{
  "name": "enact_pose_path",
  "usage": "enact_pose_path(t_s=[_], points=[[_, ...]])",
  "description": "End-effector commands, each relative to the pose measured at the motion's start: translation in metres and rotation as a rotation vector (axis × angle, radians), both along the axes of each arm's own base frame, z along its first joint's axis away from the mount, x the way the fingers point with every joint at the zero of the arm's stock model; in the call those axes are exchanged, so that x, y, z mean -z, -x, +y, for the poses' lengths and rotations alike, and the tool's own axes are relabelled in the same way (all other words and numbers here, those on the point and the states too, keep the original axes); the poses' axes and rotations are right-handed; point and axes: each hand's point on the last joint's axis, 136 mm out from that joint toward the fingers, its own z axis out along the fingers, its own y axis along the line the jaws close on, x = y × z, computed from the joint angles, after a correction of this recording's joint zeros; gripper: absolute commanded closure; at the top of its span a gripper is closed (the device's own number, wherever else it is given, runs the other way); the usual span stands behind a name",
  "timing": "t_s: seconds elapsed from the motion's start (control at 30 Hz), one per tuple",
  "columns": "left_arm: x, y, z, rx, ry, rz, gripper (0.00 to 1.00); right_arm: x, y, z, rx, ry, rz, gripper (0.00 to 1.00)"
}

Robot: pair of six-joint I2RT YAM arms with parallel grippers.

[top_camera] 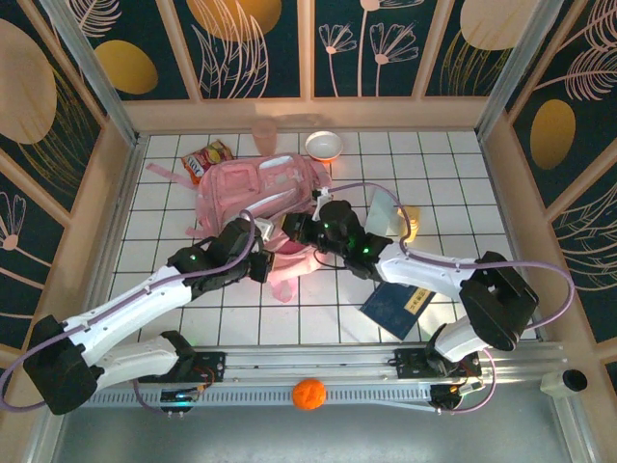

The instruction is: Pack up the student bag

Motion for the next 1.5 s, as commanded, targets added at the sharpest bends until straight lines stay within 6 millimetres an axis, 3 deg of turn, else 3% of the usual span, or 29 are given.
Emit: enact_pose_path(t_s=[0.0,0.13,0.33,0.63,0.93,1.03,1.17,1.23,1.3,1.37,1.47], points=[[-0.012,0.003,-0.014,0.014,0.084,0.038,1.00,-0.030,0.010,0.009,-0.132,0.000,-0.091,1.00],[-0.021,-0.003,-0.008,0.003,0.033,0.010,1.00,-0.017,0.018,0.012,-0.194,0.055,-0.094,1.00],[-0.004,0.001,0.005,0.010,-0.089,0.053,1.00,-0.017,0.016,0.006,-0.220,0.112,-0.119,1.00],[-0.005,-0.012,0.025,-0.099,-0.163,0.003,1.00,-0.059,0.012,-0.019,-0.270,-0.028,-0.151,1.00],[-0.012,-0.026,0.046,-0.245,-0.145,-0.108,1.00,-0.081,0.009,-0.034,-0.328,-0.060,-0.139,1.00],[-0.019,-0.028,0.039,-0.227,-0.098,-0.124,1.00,-0.081,0.003,-0.046,-0.309,-0.049,-0.125,1.00],[-0.033,-0.017,0.003,-0.100,0.095,-0.092,1.00,-0.075,-0.001,-0.048,-0.297,-0.029,-0.108,1.00],[-0.035,-0.011,-0.010,-0.062,0.149,-0.051,1.00,-0.068,0.003,-0.045,-0.315,-0.009,-0.107,0.92],[-0.037,-0.008,-0.020,-0.046,0.191,0.000,1.00,-0.054,0.005,-0.046,-0.301,0.020,-0.082,0.71],[-0.038,-0.004,-0.030,-0.040,0.242,0.045,1.00,-0.043,0.009,-0.046,-0.283,0.028,-0.050,0.57],[-0.036,0.001,-0.038,-0.054,0.315,0.101,1.00,-0.026,0.022,-0.044,-0.253,0.078,-0.026,0.47]])
